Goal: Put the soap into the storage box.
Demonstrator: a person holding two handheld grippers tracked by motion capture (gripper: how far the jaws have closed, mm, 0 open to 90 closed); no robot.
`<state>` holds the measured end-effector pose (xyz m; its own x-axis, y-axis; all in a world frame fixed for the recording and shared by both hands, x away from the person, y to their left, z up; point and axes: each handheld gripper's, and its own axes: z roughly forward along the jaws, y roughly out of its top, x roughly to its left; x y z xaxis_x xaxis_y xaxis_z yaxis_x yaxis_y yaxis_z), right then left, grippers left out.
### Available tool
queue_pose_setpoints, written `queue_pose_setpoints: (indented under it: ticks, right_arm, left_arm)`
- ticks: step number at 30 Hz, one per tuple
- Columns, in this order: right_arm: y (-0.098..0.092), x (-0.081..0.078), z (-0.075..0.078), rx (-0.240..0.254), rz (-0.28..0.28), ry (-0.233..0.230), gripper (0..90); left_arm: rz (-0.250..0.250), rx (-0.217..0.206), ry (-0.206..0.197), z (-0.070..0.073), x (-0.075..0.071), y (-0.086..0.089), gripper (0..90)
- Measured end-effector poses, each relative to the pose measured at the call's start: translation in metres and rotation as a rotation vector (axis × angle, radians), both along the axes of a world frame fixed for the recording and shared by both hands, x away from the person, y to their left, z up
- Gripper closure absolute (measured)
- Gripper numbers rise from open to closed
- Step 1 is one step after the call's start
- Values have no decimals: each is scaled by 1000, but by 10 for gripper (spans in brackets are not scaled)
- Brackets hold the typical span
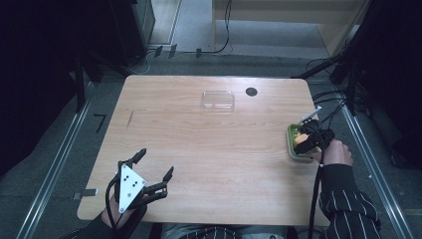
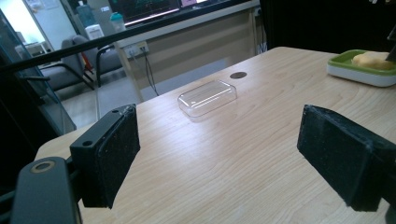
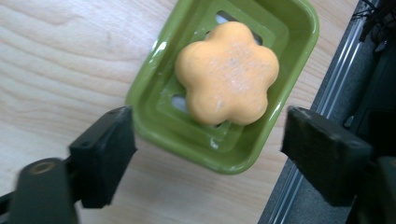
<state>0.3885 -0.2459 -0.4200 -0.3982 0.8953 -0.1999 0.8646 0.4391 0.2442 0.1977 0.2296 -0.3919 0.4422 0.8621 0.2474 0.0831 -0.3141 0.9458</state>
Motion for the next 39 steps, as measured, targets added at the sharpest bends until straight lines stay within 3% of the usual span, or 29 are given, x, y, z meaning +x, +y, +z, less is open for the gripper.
queue_pose_setpoints:
  ticks: [3,19,39]
  right_arm:
    - [2,-6,3,26,7,5,136]
    - [17,-46,7,0,56,28,94]
    - [11,-89,-16,-11,64,101,95]
  left_arm:
    - [1,-3,1,0,0,0,135]
    - [1,-2,0,0,0,0,135]
    - [0,-1,-2,0,0,0,135]
